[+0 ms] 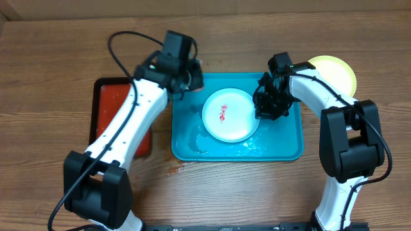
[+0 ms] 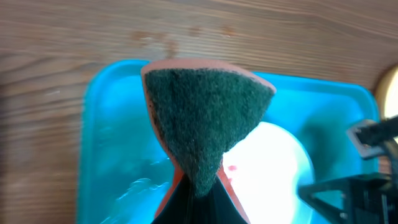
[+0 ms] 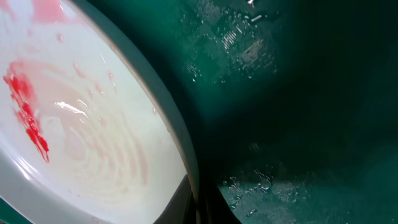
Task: Clean dirty plates on tray and stack at the side
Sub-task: 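Scrub the light blue plate with the sponge in the left gripper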
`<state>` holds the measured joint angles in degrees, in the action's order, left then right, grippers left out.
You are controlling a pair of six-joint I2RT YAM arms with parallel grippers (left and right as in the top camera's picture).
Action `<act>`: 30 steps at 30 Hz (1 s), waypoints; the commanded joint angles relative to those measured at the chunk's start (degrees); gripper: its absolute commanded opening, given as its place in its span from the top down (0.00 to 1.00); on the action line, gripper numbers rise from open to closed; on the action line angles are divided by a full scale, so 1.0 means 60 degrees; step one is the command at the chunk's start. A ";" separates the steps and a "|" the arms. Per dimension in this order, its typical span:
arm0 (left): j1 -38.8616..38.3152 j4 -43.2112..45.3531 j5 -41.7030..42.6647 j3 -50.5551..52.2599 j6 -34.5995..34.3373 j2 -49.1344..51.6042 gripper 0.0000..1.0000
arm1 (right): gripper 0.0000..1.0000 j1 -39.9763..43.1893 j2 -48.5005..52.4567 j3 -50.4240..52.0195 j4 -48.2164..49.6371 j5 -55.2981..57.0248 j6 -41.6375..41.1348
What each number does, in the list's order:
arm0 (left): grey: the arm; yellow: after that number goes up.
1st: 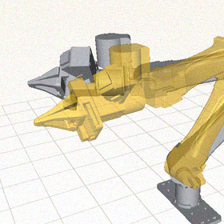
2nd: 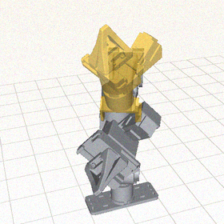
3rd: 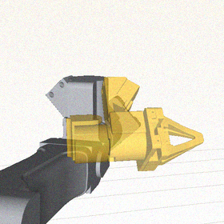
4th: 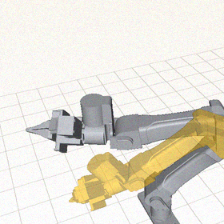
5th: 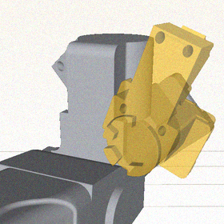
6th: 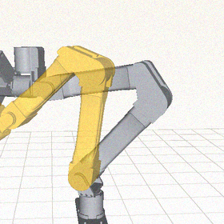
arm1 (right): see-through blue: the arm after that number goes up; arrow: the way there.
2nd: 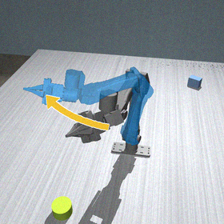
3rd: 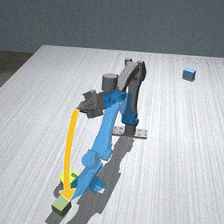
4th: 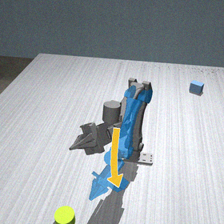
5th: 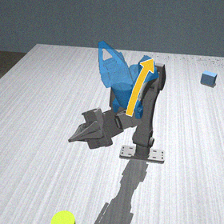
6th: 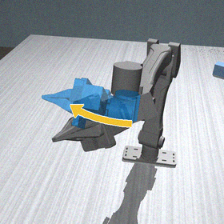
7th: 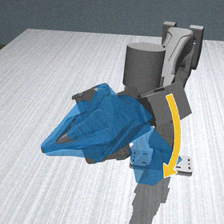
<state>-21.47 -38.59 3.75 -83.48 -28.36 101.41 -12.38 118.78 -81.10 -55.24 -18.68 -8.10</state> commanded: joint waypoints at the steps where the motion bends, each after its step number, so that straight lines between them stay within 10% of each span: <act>1: -0.0393 0.0965 0.0291 0.0750 -0.0073 0.0113 0.96 | 0.96 0.0000 0.0146 0.0087 0.0160 0.0164 -0.0244; 19: -0.1585 0.2146 0.1257 0.1122 -0.0801 0.2583 0.96 | 0.96 -0.0036 0.0146 0.0087 0.0769 0.0025 -0.1341; 30: -0.0546 0.0692 -0.1417 0.0317 0.0200 0.2579 0.96 | 0.96 -0.0036 0.0146 0.0087 0.0699 0.0025 -0.1337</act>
<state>-27.92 -32.38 2.37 -78.76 -30.44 116.38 -12.43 118.78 -81.08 -51.00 -19.27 -15.42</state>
